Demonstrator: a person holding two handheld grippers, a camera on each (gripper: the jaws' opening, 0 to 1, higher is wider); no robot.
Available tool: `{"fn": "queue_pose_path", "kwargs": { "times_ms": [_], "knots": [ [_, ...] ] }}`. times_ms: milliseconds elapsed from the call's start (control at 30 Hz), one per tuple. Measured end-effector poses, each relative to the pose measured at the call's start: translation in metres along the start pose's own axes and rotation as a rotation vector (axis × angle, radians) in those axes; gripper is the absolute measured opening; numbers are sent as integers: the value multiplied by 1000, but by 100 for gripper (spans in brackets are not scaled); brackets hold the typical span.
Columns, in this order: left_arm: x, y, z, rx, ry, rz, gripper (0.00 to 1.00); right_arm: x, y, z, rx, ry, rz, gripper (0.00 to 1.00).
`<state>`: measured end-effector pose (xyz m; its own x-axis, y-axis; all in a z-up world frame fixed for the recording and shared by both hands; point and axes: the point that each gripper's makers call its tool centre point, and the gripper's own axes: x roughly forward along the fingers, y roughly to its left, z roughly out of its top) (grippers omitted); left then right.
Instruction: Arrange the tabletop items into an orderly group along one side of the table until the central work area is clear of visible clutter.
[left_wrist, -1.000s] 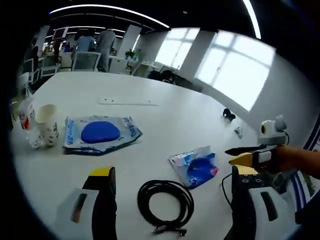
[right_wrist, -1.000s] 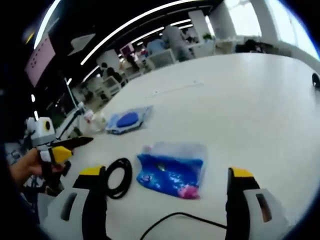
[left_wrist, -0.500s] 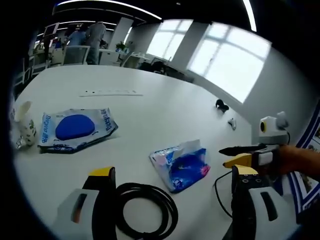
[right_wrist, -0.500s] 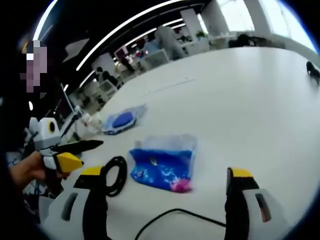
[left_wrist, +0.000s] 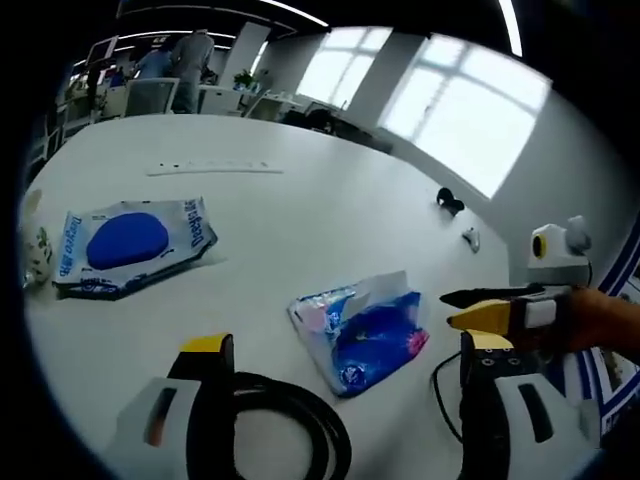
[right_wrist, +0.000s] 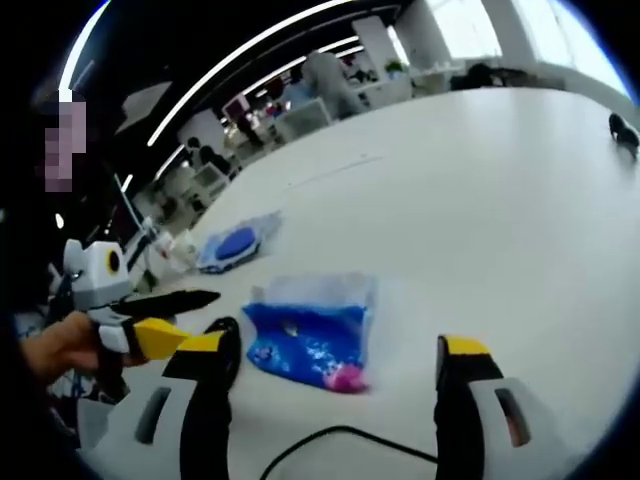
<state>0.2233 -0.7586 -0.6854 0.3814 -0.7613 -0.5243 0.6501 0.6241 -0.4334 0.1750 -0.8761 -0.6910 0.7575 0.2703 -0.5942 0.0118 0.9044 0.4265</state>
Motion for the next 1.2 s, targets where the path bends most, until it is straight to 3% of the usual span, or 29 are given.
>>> {"fn": "queue_pose_path", "kwargs": {
  "times_ms": [333,500,600,767,900,1033,1200],
  "knots": [
    [17,4,-12,2,42,24,86,8,0,-9,-12,46,19,66],
    [23,6,-17,31,68,34,81,12,-8,-11,7,58,1,53],
    [27,7,-16,21,69,33,78,14,-10,-13,8,68,-8,52],
    [34,9,-23,24,109,37,67,17,-16,-18,63,84,-17,42],
    [36,9,-23,17,108,39,64,20,-18,-22,71,98,-29,39],
    [39,9,-25,27,125,37,51,22,-21,-23,106,106,-35,32],
    [41,9,-24,23,123,36,47,24,-23,-22,138,105,-41,24]
  ]
}}
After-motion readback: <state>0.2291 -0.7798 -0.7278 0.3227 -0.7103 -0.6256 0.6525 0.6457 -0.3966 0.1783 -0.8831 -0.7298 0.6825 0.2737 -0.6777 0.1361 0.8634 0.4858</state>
